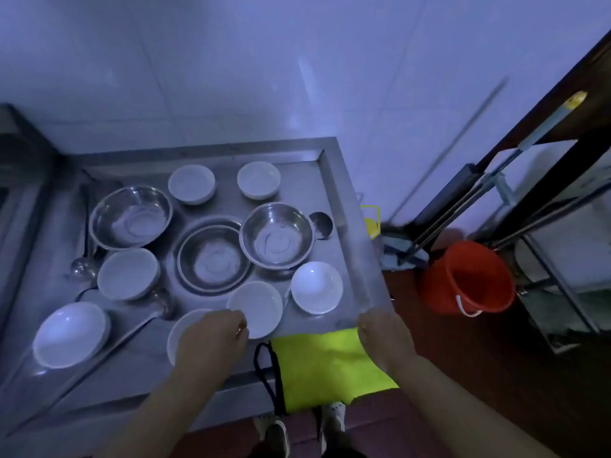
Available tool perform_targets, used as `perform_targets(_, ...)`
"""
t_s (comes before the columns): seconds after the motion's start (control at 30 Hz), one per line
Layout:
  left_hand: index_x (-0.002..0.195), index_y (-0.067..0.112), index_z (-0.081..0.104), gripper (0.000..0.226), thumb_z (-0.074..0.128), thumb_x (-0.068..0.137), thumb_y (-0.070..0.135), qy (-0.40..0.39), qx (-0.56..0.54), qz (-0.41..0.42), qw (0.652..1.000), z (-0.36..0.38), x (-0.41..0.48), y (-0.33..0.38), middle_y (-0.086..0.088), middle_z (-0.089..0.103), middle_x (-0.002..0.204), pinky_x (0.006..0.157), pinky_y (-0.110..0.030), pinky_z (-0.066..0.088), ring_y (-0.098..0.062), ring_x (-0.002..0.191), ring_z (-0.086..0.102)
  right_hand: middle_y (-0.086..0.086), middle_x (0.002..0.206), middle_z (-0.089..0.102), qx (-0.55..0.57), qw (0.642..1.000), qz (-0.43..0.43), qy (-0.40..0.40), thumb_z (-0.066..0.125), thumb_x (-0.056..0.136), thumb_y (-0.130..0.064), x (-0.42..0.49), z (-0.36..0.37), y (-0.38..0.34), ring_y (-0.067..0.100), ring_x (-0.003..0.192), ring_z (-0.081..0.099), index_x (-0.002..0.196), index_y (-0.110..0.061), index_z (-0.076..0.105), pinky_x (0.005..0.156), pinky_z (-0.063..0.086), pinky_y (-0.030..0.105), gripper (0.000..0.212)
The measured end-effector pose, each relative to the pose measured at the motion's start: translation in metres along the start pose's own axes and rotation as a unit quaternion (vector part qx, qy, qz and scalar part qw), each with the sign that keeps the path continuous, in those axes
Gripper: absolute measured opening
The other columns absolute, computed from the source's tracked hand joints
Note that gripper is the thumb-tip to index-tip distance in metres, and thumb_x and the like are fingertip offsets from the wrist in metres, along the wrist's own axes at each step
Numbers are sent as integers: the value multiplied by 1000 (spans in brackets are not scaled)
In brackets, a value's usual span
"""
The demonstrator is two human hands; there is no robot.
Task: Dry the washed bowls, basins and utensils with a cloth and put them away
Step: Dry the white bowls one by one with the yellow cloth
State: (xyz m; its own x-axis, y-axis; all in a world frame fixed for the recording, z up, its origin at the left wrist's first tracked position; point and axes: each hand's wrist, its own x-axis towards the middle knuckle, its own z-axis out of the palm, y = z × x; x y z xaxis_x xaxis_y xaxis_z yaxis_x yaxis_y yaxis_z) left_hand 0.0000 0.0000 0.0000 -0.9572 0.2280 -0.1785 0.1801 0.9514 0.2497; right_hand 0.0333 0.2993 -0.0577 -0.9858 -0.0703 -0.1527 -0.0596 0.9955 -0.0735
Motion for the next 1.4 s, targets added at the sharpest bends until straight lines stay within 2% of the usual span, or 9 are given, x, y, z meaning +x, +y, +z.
perform_targets(0.13,61,17,61,17,73,73,18,-35,13,-23,999,21,4,14,5,47,53,39,-21,20,-16,47,45,-3,61,59,-36,996,-37,-72,90,32,-44,8,24,14,19,59,60,63,-25,64,50,50,33,45)
perform_targets(0.27,54,17,59,25,84,58,11,-40,-3,-17,999,35,10,36,4,52,50,39,-20,28,-18,43,52,0,64,61,-22,990,-76,-113,86,52,-39,6,21,23,25,67,60,61,-20,63,59,51,40,32)
perform_targets(0.4,61,15,61,18,76,71,16,-50,7,-46,998,41,20,69,0,57,61,43,-26,39,-21,56,58,3,85,53,205,961,-74,-172,57,92,-28,2,-7,41,18,86,48,80,-16,57,74,34,32,17)
perform_targets(0.53,66,19,39,28,42,94,17,-96,-39,-117,988,50,37,101,1,48,78,63,-28,37,-21,87,58,-7,69,47,425,879,7,-216,57,90,-26,-9,-49,57,4,65,45,74,-12,54,62,35,28,21)
perform_targets(0.67,86,7,54,16,42,95,12,-121,-168,-195,959,61,56,128,-13,61,93,67,-30,35,-32,94,58,-2,67,48,520,843,22,-136,54,78,-26,-12,-93,74,5,62,43,78,-2,58,58,34,25,24)
perform_targets(0.87,117,-10,54,32,46,95,12,-102,-341,-369,858,88,78,149,-28,57,116,77,-34,38,-39,109,54,-2,74,54,298,946,-129,15,49,83,-32,3,-109,101,16,73,48,76,-13,56,76,41,30,22)
perform_targets(1.07,125,-9,49,37,50,89,-3,-50,-501,-445,741,86,80,159,-26,58,120,71,-34,54,-24,74,57,-1,73,58,145,963,-192,118,51,85,-28,13,-96,117,19,72,51,87,-20,55,93,36,26,9)
perform_targets(1.23,89,-1,53,33,56,59,13,-7,-513,-425,746,66,62,166,-23,59,94,78,-52,55,-38,88,56,-3,73,55,194,966,-125,115,50,84,-31,13,-99,106,13,70,46,83,-17,57,61,29,24,16)
perform_targets(1.4,84,13,56,13,57,72,7,53,-473,-323,818,15,43,171,-6,60,79,71,-43,55,-28,77,60,-9,69,47,300,948,-80,65,57,91,-14,29,-107,85,14,66,44,78,-14,50,59,23,23,14)
